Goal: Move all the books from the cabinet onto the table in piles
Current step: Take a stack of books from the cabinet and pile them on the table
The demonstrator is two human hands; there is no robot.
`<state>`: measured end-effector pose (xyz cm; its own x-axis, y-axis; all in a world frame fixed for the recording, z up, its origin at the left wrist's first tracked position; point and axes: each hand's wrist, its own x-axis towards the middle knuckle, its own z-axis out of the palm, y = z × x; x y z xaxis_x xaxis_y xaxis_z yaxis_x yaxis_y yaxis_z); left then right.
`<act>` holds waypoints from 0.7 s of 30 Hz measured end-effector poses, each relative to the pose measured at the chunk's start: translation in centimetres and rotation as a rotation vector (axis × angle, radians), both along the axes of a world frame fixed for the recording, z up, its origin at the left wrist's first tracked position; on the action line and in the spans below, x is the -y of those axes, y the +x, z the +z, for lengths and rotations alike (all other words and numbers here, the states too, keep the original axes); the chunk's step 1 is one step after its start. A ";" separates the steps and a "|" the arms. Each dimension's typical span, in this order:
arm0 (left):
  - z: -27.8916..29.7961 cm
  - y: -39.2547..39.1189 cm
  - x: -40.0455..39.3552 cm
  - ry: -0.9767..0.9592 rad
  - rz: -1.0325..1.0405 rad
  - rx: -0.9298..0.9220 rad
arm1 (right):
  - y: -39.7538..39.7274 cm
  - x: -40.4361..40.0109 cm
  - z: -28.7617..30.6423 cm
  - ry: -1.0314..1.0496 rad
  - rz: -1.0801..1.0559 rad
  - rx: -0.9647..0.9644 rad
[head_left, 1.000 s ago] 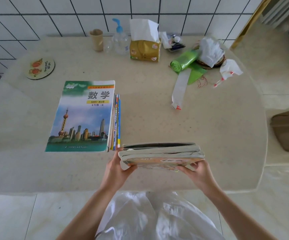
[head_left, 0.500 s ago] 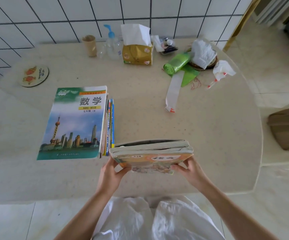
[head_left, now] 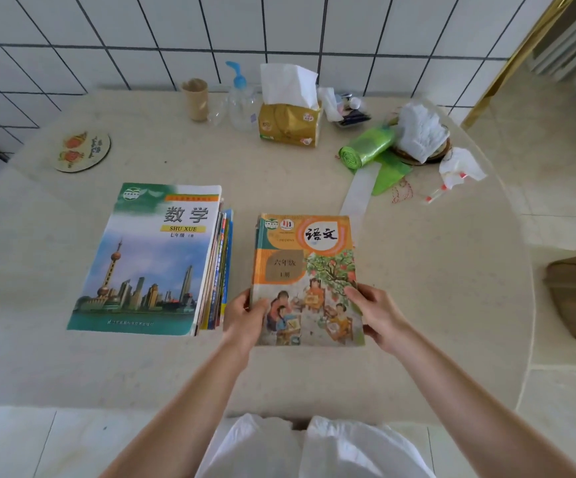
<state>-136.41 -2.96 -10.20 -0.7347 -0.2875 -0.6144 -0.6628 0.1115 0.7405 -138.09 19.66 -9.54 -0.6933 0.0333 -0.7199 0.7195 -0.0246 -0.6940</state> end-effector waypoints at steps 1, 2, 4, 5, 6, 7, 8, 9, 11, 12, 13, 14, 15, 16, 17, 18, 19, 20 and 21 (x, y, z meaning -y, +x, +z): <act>-0.1 -0.7 0.0 -0.016 0.009 0.028 | -0.5 0.4 -0.2 0.009 0.006 0.023; -0.2 -1.4 0.0 -0.030 0.019 0.052 | -1.0 0.8 -0.5 0.020 0.020 0.034; -0.7 -2.4 0.2 -0.062 0.039 0.084 | -1.7 1.5 -0.9 0.034 0.046 0.033; -0.9 -2.7 0.4 -0.085 0.053 0.104 | -2.0 1.9 -1.1 0.036 0.055 0.029; -1.1 -3.0 0.6 -0.105 0.066 0.123 | -2.3 2.3 -1.4 0.039 0.063 0.026; -1.3 -3.2 0.7 -0.114 0.076 0.137 | -2.6 2.7 -1.6 0.041 0.071 0.027; -1.6 -3.4 0.9 -0.117 0.080 0.145 | -2.8 2.9 -1.8 0.042 0.076 0.032; -1.9 -3.6 1.0 -0.124 0.083 0.150 | -3.1 3.2 -2.0 0.046 0.081 0.038; -2.5 -3.8 1.0 -0.153 0.083 0.164 | -3.5 3.4 -2.3 0.055 0.091 0.057; -2.6 -3.8 0.9 -0.165 0.081 0.171 | -3.6 3.4 -2.4 0.063 0.096 0.067; -2.9 -3.8 0.8 -0.174 0.080 0.175 | -3.7 3.5 -2.5 0.073 0.103 0.077; -3.0 -3.8 0.7 -0.180 0.078 0.174 | -3.8 3.4 -2.7 0.086 0.112 0.083; -3.1 -3.9 0.6 -0.184 0.076 0.173 | -3.9 3.3 -2.9 0.102 0.123 0.090; -3.2 -3.9 0.6 -0.188 0.078 0.176 | -4.0 3.3 -3.0 0.120 0.139 0.095; -3.3 -4.0 0.6 -0.190 0.083 0.174 | -4.1 3.3 -3.0 0.144 0.159 0.098; -3.2 -4.1 0.5 -0.194 0.088 0.174 | -4.2 3.2 -3.0 0.167 0.182 0.098; -3.2 -4.3 0.5 -0.195 0.093 0.175 | -4.4 3.1 -3.0 0.189 0.208 0.098; -3.2 -4.3 0.4 -0.197 0.100 0.178 | -4.5 3.1 -2.9 0.209 0.228 0.095; -3.2 -4.4 0.4 -0.199 0.102 0.178 | -4.5 3.0 -2.7 0.227 0.239 0.096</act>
<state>-140.80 -3.32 -13.40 -0.5816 -0.4827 -0.6548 -0.7955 0.1692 0.5819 -142.63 16.64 -12.28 -0.6305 0.0448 -0.7749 0.7484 0.2997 -0.5917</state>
